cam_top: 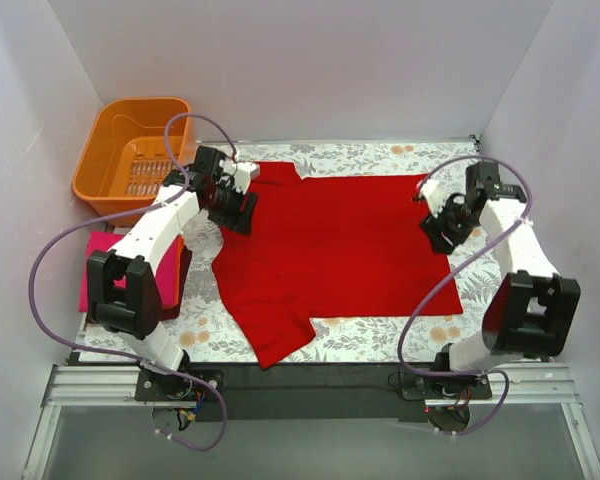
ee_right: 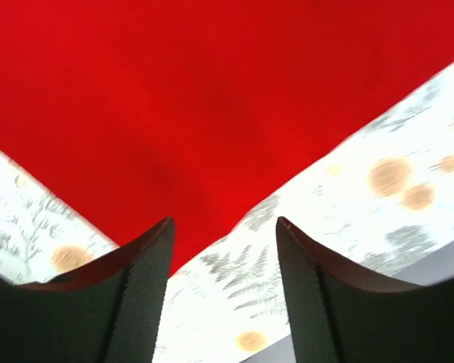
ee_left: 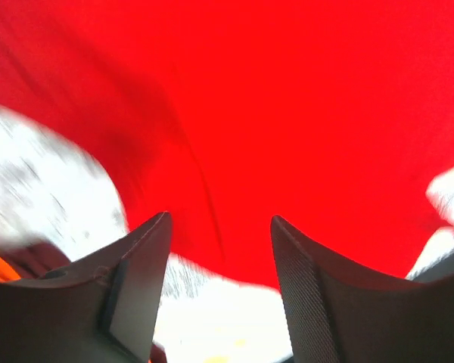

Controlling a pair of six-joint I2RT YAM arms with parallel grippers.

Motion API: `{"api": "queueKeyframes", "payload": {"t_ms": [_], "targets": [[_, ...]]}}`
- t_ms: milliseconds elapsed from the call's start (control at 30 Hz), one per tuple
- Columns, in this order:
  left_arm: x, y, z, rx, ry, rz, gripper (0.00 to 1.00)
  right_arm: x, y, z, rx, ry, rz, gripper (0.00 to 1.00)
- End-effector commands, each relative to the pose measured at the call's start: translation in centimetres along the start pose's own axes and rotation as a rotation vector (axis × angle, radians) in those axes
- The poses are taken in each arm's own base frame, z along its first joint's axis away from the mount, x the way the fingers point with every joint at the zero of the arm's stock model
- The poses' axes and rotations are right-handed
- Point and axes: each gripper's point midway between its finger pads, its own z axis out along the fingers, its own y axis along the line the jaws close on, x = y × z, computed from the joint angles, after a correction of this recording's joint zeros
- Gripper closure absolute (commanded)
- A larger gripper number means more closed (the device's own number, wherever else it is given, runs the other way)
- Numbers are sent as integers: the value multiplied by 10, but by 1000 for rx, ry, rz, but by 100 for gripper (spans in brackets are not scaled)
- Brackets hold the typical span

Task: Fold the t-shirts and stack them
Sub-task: Flatten the tshirt out

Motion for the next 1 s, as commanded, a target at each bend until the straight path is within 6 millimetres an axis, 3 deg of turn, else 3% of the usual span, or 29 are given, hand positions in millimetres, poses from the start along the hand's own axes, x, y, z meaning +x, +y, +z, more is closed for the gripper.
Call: {"api": "queueKeyframes", "payload": {"t_ms": [0,33,67,100,133,167,200,233,267,300,333,400,467,667,967], "targets": [[-60,15,4,-2,-123,-25,45,-35,-28,8,-86,-121,111,36],[-87,22,-3,-15,-182,-38,42,-55,-54,-3,-40,-163,106,36],[-98,33,2,-22,-200,-62,40,-62,-66,-2,-41,-182,153,33],[-102,45,18,-24,-180,-107,39,-65,-82,14,-66,-177,191,32],[-114,52,23,-8,-196,-135,39,-71,-95,18,-62,-190,212,32],[-138,66,14,-17,-257,-186,37,-84,-122,23,-45,-216,250,32],[-143,77,33,-10,-243,-220,37,-89,-134,28,-35,-226,262,33],[-152,85,36,-10,-263,-237,36,-94,-150,33,-11,-235,273,33],[-176,94,27,-20,-326,-245,36,-107,-175,25,50,-264,265,33],[-182,99,33,-23,-330,-250,36,-103,-185,49,36,-244,302,34],[-182,108,48,-30,-317,-261,36,-107,-200,53,66,-259,299,34],[-202,115,49,-44,-361,-251,36,-109,-226,72,104,-263,319,34],[-206,124,62,-57,-366,-251,36,-109,-245,92,136,-276,332,34],[-210,141,80,-101,-396,-242,35,-125,-280,120,217,-408,351,43],[-204,156,99,-149,-382,-246,36,-111,-280,158,183,-393,364,48]]}}
